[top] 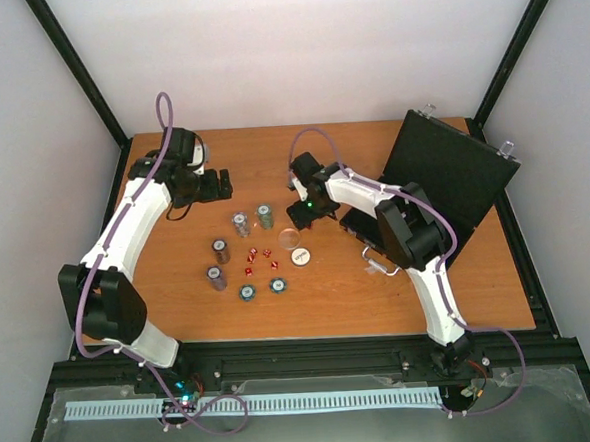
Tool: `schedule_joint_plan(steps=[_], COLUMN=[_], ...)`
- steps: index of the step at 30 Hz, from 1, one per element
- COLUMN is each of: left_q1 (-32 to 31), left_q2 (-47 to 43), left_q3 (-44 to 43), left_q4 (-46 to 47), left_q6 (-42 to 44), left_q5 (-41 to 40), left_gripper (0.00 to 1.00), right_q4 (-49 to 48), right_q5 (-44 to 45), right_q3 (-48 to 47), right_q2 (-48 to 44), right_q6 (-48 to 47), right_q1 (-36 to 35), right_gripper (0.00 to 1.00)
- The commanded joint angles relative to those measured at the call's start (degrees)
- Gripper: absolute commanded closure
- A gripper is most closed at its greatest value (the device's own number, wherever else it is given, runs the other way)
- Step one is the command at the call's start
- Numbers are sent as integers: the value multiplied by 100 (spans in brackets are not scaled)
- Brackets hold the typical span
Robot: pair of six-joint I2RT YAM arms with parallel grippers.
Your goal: Pack up texas hold em set
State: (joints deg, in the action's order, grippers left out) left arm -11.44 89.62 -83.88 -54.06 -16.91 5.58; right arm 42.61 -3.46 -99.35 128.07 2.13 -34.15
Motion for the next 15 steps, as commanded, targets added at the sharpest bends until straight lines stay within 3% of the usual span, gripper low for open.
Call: schedule_joint_plan(steps=[1, 15], left_q1=[-25, -25], left_q2=[15, 52], left_q3=[-86, 39], left_q4=[-114, -66], left_q6=[64, 39], left_q5=[-21, -21], left_gripper=[0, 0], right_q4=[-19, -13], right_q5=[85, -4], right_q3=[-185, -276], right_q2=[192, 401], right_q6=[-92, -101], right_q1=[18, 14], right_gripper=[8, 16])
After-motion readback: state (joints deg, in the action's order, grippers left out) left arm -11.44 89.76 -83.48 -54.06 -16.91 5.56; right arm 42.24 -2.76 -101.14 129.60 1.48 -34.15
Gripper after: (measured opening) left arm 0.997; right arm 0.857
